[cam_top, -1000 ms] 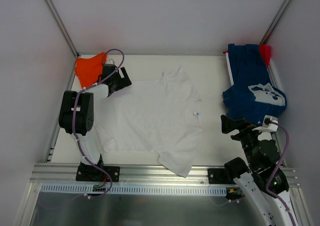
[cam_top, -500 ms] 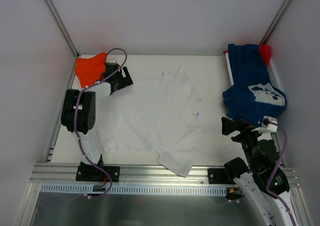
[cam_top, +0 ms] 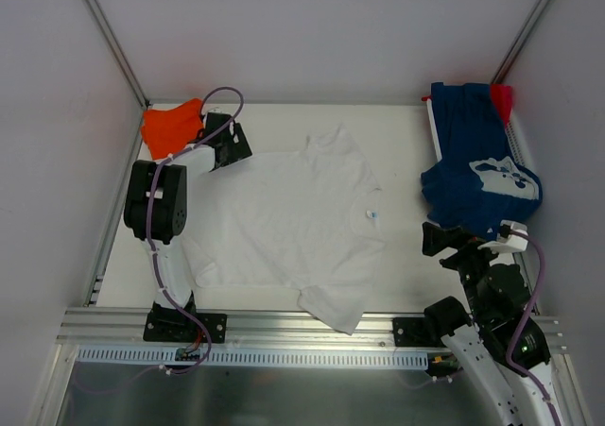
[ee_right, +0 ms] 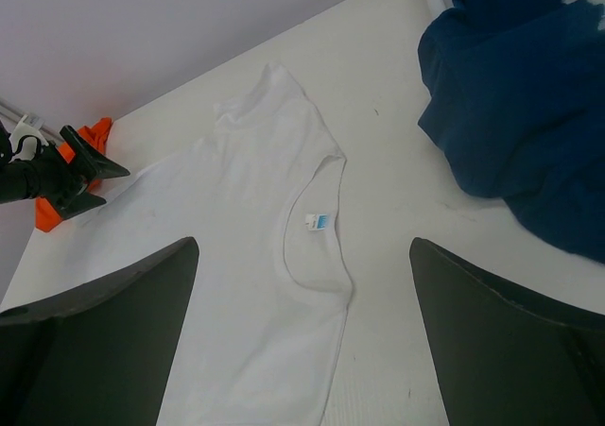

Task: Fold and stack the t-shirts
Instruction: Flatten out the tshirt

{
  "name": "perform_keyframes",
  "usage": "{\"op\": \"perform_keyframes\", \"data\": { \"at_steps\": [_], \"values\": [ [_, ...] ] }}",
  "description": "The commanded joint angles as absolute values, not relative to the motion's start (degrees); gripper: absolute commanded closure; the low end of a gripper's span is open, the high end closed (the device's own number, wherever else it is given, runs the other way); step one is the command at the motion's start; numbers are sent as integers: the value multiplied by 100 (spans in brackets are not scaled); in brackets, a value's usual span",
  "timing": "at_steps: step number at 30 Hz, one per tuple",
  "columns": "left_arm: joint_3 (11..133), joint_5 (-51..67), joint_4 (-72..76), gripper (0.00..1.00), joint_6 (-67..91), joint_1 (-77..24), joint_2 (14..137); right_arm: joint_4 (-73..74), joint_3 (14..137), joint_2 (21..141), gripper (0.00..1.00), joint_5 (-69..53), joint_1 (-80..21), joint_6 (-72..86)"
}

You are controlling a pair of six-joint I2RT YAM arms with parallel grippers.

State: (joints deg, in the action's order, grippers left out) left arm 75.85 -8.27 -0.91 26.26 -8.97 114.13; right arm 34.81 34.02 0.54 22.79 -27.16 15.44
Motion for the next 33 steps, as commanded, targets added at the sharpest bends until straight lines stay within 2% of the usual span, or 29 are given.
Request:
{"op": "perform_keyframes", "data": {
  "at_steps": [1,9,12,27,33],
  "values": [
    [7543,-1002,-308,10,2655,-1045,11233,3542,3621,-659,1,2452,-2751,1328],
    [6356,-607,1027,10,2347,-1257,10469,3463,3314,-650,1,2417,-2742,1362],
    [6249,-843,1011,9,2303,-1309,10476,3454,3287,-650,0,2382,-2751,1389],
    [8128,-1889,-579,10,2645,-1318,11662,3902,3647,-879,1,2531,-2742,1257],
    [8499,-2118,-835,11,2698,-1336,11839,3867,3656,-835,0,2523,-2751,1187]
  ]
}}
